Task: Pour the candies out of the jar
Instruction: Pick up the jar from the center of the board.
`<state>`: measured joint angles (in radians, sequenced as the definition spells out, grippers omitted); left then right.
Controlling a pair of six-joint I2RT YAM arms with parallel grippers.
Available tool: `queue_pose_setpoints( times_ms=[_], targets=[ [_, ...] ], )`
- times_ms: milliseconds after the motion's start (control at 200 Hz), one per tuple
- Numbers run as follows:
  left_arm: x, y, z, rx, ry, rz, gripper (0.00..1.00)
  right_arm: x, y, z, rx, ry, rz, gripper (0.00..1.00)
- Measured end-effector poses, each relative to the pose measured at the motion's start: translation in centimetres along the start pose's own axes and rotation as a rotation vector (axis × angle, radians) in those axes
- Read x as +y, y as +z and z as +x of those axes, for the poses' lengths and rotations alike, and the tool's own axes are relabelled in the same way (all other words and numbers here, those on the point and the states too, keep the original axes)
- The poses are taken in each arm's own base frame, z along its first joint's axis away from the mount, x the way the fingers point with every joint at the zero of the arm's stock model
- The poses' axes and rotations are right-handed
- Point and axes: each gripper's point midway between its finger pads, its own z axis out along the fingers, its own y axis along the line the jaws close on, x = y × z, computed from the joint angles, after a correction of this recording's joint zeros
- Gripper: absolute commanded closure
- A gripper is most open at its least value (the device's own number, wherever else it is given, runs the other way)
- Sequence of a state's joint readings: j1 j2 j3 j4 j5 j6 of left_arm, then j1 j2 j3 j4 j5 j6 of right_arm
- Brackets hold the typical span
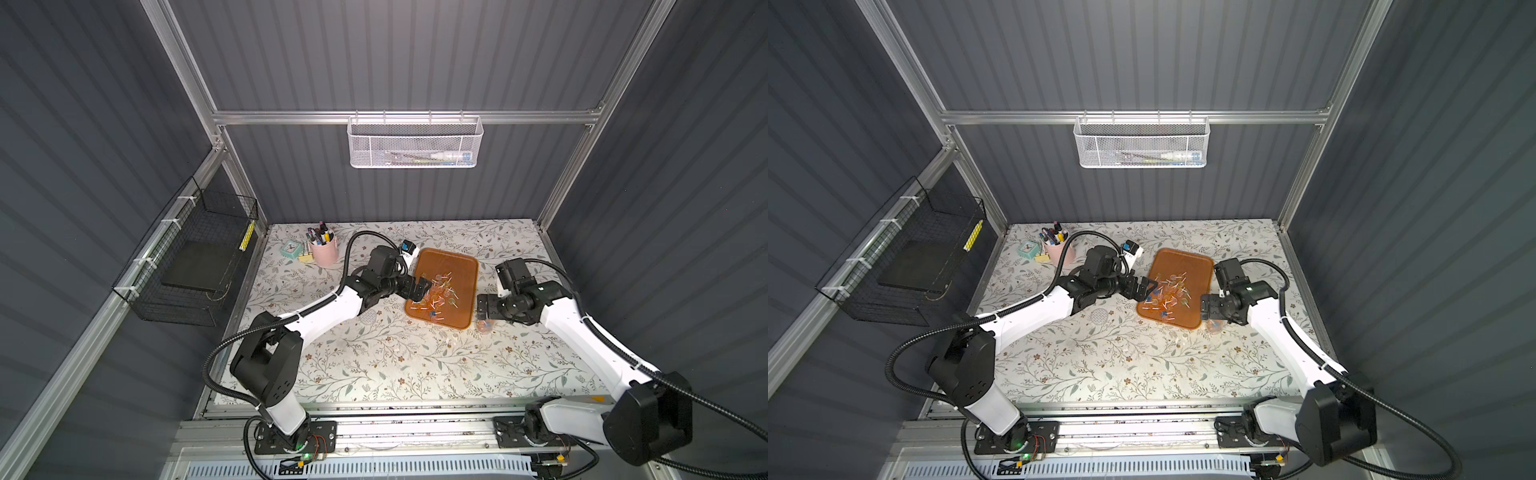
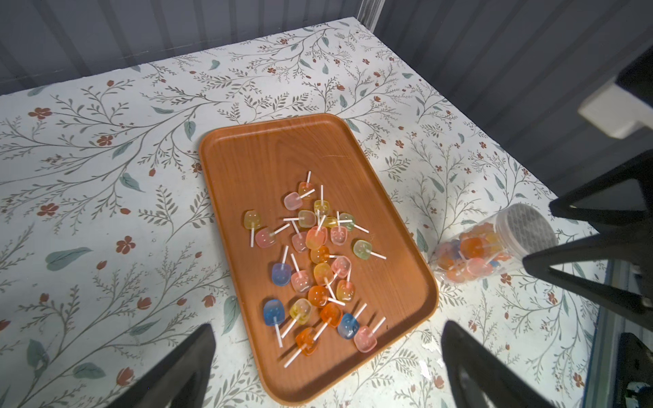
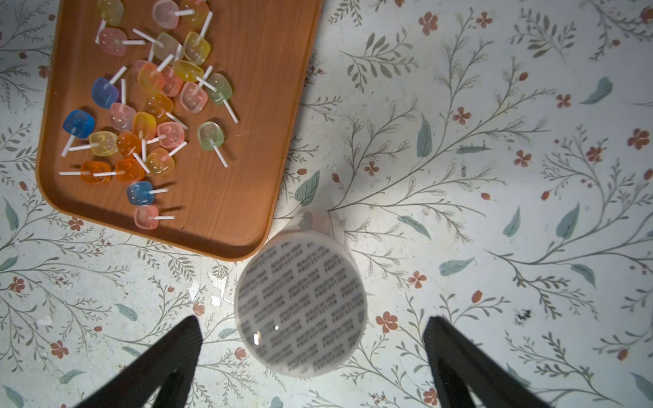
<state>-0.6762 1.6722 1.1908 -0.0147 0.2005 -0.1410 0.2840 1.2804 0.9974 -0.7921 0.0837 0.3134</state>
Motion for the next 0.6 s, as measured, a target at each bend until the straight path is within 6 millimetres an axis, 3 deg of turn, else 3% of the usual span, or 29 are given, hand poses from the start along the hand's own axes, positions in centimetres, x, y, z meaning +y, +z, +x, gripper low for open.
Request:
queue_pose_setpoints(
  times_ms=[125,280,600],
  targets=[
    [-0.6,0.4,0.5,0.018,0.012,0.000,0.00,0.4,1.5,-0.1,0.033,0.005,-0.014,0.02],
    [-0.8,0.5,1.0,0.034,0.020,-0.009,0.02,0.8,3.2,-0.1,0.064,0.004,-0.019,0.14],
    [-0.6,0.8,1.4,0.045,0.042,-0.028,0.11,0.8,3.5,-0.4,0.056,-0.002,-0.013,0.34]
  ],
)
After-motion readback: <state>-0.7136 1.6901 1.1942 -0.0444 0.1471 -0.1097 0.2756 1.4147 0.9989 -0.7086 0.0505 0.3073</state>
